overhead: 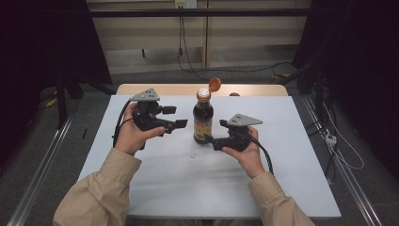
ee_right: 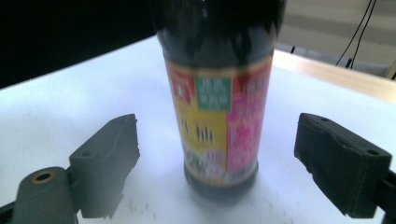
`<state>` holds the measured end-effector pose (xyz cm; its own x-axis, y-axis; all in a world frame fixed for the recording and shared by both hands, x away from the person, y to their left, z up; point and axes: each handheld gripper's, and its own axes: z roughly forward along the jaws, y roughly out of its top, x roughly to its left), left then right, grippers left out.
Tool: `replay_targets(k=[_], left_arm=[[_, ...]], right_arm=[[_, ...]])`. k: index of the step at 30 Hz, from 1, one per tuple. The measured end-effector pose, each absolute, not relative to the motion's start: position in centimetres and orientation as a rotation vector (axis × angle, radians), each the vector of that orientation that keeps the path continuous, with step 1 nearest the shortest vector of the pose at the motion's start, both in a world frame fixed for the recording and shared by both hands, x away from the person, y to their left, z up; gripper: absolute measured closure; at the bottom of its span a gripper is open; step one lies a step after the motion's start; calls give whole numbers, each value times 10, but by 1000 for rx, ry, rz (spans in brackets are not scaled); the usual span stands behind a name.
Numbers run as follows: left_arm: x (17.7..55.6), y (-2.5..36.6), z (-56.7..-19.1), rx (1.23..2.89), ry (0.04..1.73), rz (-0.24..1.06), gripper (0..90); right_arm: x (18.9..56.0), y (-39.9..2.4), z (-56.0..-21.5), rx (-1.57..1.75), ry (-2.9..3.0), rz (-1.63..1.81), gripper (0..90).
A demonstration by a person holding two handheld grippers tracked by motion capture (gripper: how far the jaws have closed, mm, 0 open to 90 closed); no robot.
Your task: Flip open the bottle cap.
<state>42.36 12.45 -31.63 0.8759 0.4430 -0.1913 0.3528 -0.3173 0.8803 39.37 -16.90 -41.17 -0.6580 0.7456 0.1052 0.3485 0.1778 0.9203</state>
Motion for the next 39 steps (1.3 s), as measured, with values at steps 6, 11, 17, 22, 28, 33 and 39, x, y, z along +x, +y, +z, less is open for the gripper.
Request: replay_targets(k=[6,11,17,22,28,33,39], left_arm=[[418,130,-330,1914,586,83,206],[416,134,-339,1922,588,64,178],[412,143,-351,1922,604,75,143],[408,150,-358,1921,610,83,128],[404,157,-367,1932,621,82,119],[400,162,-375,1925,630,96,113],[396,163,-381,1939,633,101,107]], right_arm=[[383,-182,-416,1038,2098,1478,143],[376,-190,-420,1041,2112,1477,144],[368,-199,-425,1057,2112,1476,145],[363,-203,-427,1046,2128,1467,147],[358,-209,-427,1055,2123,1477,147],[354,-216,-429,1054,2127,1461,147],[347,-223,-430,1062,2129,1456,151]])
